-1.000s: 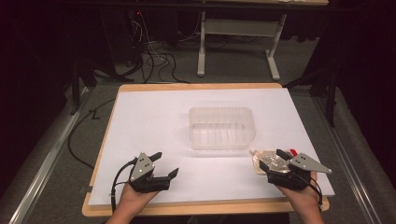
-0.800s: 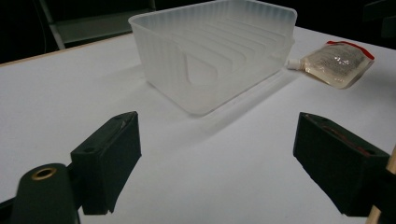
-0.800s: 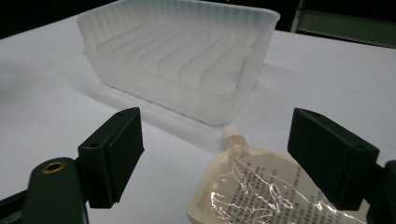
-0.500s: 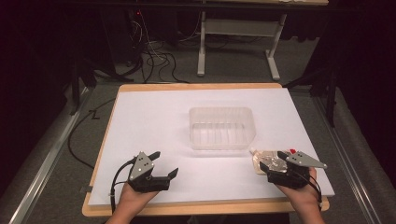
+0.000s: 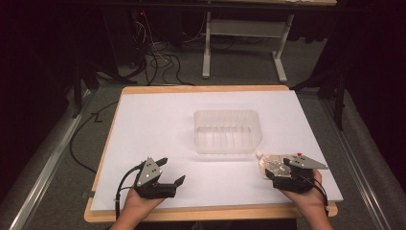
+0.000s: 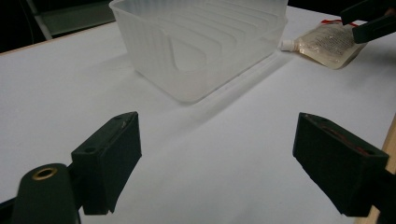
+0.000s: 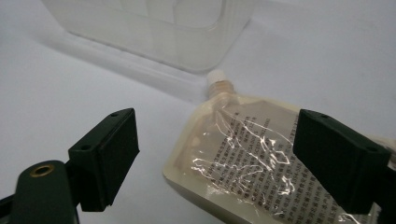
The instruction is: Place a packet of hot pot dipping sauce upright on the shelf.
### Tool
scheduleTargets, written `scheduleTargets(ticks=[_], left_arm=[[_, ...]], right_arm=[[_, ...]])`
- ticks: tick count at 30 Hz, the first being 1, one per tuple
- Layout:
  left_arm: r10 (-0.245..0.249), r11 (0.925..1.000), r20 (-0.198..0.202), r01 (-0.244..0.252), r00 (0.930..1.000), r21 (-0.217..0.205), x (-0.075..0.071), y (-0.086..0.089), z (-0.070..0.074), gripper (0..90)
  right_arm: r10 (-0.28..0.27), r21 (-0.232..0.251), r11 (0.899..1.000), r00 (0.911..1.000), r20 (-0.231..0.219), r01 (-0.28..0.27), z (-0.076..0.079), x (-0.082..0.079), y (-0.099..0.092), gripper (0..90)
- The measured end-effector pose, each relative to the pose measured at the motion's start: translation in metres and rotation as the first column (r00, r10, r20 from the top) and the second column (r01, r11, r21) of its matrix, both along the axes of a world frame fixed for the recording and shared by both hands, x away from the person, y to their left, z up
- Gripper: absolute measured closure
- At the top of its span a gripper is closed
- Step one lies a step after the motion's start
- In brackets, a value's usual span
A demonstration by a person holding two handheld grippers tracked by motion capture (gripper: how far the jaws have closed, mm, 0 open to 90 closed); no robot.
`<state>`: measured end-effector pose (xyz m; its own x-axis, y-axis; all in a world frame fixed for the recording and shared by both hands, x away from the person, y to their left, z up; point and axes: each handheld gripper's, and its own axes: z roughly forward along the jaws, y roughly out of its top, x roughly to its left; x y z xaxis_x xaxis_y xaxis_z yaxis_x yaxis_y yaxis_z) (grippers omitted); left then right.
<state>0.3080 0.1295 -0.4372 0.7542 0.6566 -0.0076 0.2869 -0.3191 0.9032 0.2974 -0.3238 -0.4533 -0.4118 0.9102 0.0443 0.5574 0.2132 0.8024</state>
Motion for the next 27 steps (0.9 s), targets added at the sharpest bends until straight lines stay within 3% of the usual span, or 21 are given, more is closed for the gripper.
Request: scheduleTargets(ticks=[5, 16, 23, 27], left_arm=[[-0.006, 1.0, -0.002, 0.006, 1.0, 0.004, 0.0, 0.0, -0.001, 16.0], [-0.018, 0.9998, -0.005, 0.018, 0.9998, 0.013, 0.0, -0.001, -0.002, 16.3], [-0.023, 0.9994, -0.01, 0.023, 0.9997, 0.025, 0.0, -0.002, -0.003, 16.6], [-0.024, 0.9993, -0.012, 0.025, 0.9996, 0.027, 0.0, -0.003, -0.003, 16.7]], right_arm=[[0.032, -0.056, 0.998, 0.999, -0.032, -0.034, -0.006, 0.003, 0.006, 14.8], [0.016, -0.122, 0.992, 0.9954, -0.095, -0.028, -0.018, 0.008, 0.008, 17.5], [0.012, -0.196, 0.98, 0.9964, -0.084, -0.029, -0.021, 0.008, 0.011, 24.4], [0.012, -0.21, 0.977, 0.9969, -0.078, -0.029, -0.022, 0.009, 0.012, 25.8]])
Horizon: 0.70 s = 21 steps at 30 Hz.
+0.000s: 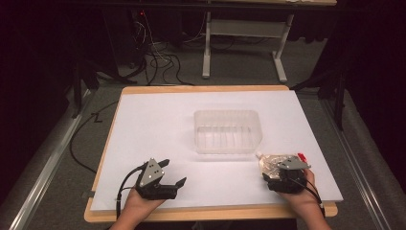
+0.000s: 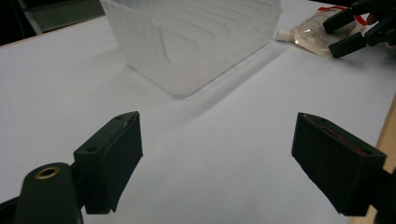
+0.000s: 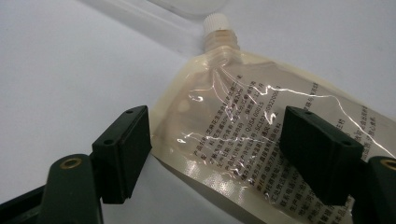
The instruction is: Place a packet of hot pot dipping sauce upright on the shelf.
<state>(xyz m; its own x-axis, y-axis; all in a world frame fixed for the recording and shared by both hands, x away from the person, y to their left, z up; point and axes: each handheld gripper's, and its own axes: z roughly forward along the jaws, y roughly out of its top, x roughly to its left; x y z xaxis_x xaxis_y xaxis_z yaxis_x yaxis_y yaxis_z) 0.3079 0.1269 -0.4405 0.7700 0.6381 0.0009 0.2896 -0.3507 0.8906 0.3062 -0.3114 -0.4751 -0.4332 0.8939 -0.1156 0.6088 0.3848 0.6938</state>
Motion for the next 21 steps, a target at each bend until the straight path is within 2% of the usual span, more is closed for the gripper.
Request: scheduleTargets(ticks=[3, 4, 9, 16, 17, 21], left_arm=[[-0.003, 1.0, -0.004, 0.003, 1.0, 0.002, 0.001, 0.0, -0.001, 16.7], [-0.004, 1.0, -0.006, 0.004, 1.0, 0.003, 0.0, 0.0, -0.001, 16.7], [-0.004, 1.0, -0.005, 0.004, 1.0, 0.001, 0.001, 0.0, -0.001, 16.8], [-0.009, 0.9999, -0.008, 0.009, 0.9999, 0.007, 0.0, -0.001, -0.001, 16.9], [-0.008, 0.9999, -0.007, 0.008, 0.9999, 0.007, 0.0, -0.001, -0.001, 16.9], [-0.007, 1.0, -0.008, 0.007, 0.9999, 0.005, 0.0, 0.0, -0.001, 16.9]], right_arm=[[0.003, 0.005, 1.0, 1.0, 0.0, -0.003, 0.0, 0.0, 0.0, 25.0], [0.022, 0.028, 0.999, 0.9996, -0.016, -0.022, 0.0, -0.001, 0.003, 23.6], [0.041, 0.035, 0.999, 0.999, -0.018, -0.04, -0.001, -0.001, 0.011, 24.8], [0.058, 0.048, 0.997, 0.9982, -0.018, -0.057, -0.003, 0.0, 0.011, 30.0], [0.059, 0.055, 0.997, 0.9979, -0.027, -0.058, -0.003, 0.0, 0.011, 34.6], [0.073, 0.057, 0.996, 0.997, -0.028, -0.071, -0.002, -0.001, 0.01, 40.5]])
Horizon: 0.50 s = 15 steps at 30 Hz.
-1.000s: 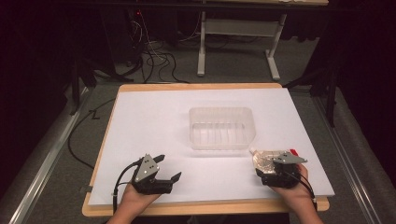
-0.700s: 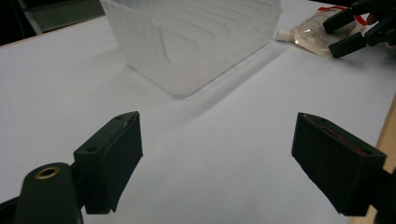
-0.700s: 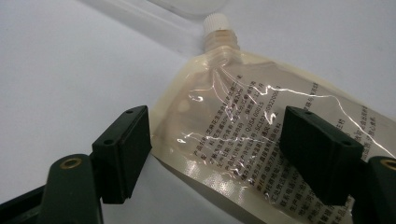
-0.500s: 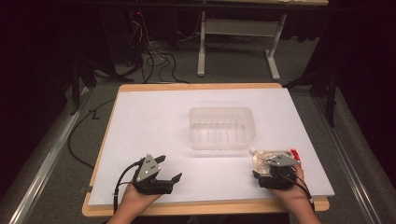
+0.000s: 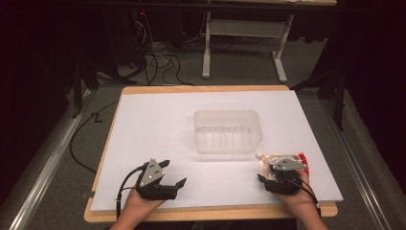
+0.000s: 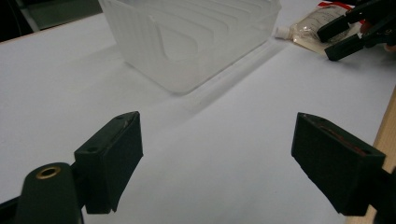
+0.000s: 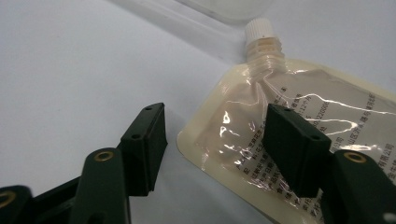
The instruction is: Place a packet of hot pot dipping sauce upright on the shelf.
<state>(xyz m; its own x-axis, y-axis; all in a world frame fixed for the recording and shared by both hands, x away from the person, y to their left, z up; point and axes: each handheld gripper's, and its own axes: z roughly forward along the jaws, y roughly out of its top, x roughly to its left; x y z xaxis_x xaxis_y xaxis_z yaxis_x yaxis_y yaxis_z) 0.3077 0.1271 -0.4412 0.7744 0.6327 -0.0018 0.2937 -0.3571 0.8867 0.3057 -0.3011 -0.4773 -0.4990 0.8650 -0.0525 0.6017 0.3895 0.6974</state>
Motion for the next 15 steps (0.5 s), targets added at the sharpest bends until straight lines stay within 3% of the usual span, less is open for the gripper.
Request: scheduleTargets(ticks=[10, 12, 13, 15], left_arm=[[-0.006, 1.0, -0.003, 0.006, 1.0, 0.004, 0.0003, -0.0009, -0.0008, 16.9], [-0.007, 1.0, -0.004, 0.007, 1.0, 0.006, 0.0005, -0.001, -0.0008, 16.9], [-0.007, 1.0, -0.004, 0.007, 1.0, 0.006, 0.0005, -0.0012, -0.001, 17.0], [-0.007, 0.9999, -0.004, 0.007, 1.0, 0.008, 0.0007, -0.0013, -0.0011, 17.0]], right_arm=[[-0.019, -0.009, 1.0, 0.9998, 0.01, 0.019, 0.0016, 0.0016, -0.0048, 61.6], [-0.025, -0.012, 1.0, 0.9997, 0.009, 0.025, 0.0022, 0.0018, -0.0048, 66.9], [-0.04, -0.018, 0.999, 0.9991, 0.016, 0.041, 0.0024, 0.0027, -0.0058, 74.5], [-0.046, -0.02, 0.999, 0.9989, 0.015, 0.046, 0.0027, 0.003, -0.0066, 77.3]])
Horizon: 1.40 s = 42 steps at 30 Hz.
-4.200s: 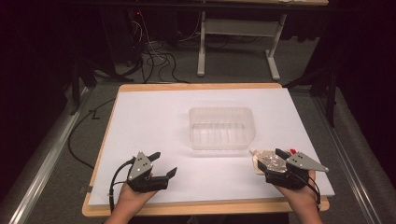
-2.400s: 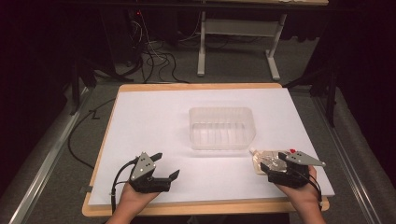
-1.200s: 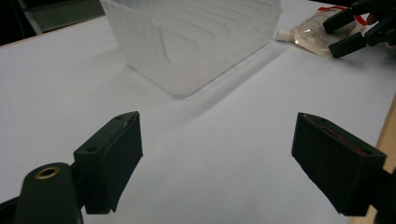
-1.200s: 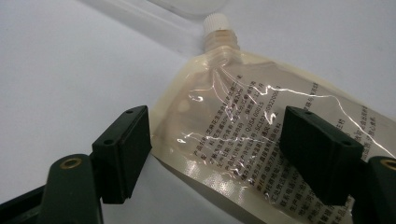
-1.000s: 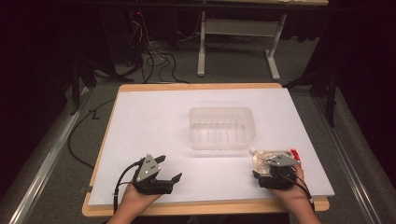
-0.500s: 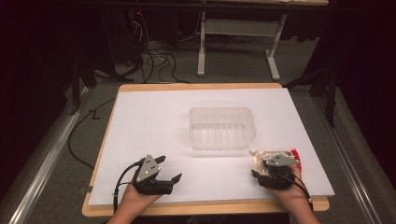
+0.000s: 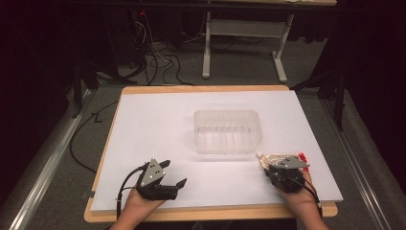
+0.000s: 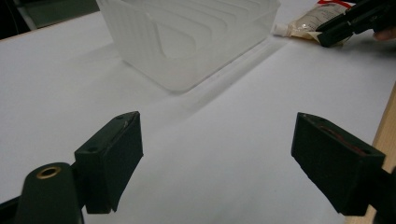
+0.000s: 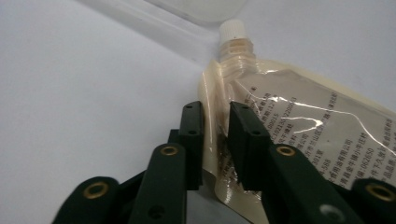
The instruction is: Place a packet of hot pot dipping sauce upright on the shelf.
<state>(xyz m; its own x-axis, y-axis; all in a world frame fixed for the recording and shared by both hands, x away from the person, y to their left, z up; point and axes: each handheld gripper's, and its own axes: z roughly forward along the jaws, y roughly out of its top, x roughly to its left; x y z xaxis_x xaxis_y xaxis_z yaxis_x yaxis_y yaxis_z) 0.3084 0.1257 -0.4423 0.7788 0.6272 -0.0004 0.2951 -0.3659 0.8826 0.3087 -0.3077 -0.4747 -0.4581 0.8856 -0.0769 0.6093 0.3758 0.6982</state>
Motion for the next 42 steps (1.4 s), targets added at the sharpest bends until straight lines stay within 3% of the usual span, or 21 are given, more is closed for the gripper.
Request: scheduleTargets(ticks=[2, 7, 13, 15, 23, 25, 27, 34, 42], left_arm=[[-0.001, 1.0, 0.0, 0.001, 1.0, 0.001, 0.0, 0.0, 0.0, 17.0], [-0.001, 1.0, 0.002, 0.001, 1.0, 0.001, 0.0, 0.0, 0.0, 17.1], [0.0, 1.0, 0.003, 0.0, 1.0, -0.004, 0.0, 0.001, 0.001, 17.2], [-0.002, 1.0, 0.003, 0.002, 1.0, -0.003, 0.0, 0.001, 0.001, 17.1], [-0.005, 1.0, 0.003, 0.005, 1.0, 0.001, 0.0, 0.001, 0.0, 17.2], [-0.005, 1.0, 0.003, 0.005, 1.0, 0.004, 0.001, 0.001, 0.0, 17.3], [-0.005, 1.0, 0.004, 0.005, 1.0, 0.006, 0.001, 0.001, 0.0, 17.3], [-0.007, 0.9999, 0.0, 0.007, 1.0, 0.008, 0.001, 0.0, 0.0, 17.5], [-0.008, 0.9999, -0.002, 0.008, 1.0, 0.011, 0.001, 0.0, -0.001, 17.5]], right_arm=[[-0.015, -0.002, 1.0, 0.9999, 0.005, 0.015, 0.0, 0.001, -0.003, 84.5], [-0.014, 0.02, 1.0, 0.9999, 0.002, 0.014, 0.003, 0.002, -0.006, 87.2], [0.006, 0.074, 0.997, 0.9982, 0.06, -0.01, 0.019, -0.006, -0.016, 87.9], [0.004, 0.114, 0.993, 0.9966, 0.083, -0.014, 0.026, -0.011, -0.022, 88.0], [-0.018, 0.167, 0.986, 0.9875, 0.156, -0.008, 0.043, -0.019, -0.033, 89.4], [-0.029, 0.192, 0.981, 0.98, 0.197, -0.009, 0.05, -0.021, -0.038, 89.5], [-0.035, 0.209, 0.978, 0.9789, 0.201, -0.008, 0.052, -0.022, -0.04, 89.6], [-0.059, 0.263, 0.964, 0.9549, 0.291, -0.021, 0.069, -0.026, -0.048, 89.8], [-0.129, 0.334, 0.943, 0.9312, 0.341, 0.009, 0.08, -0.026, -0.063, 90.0]])
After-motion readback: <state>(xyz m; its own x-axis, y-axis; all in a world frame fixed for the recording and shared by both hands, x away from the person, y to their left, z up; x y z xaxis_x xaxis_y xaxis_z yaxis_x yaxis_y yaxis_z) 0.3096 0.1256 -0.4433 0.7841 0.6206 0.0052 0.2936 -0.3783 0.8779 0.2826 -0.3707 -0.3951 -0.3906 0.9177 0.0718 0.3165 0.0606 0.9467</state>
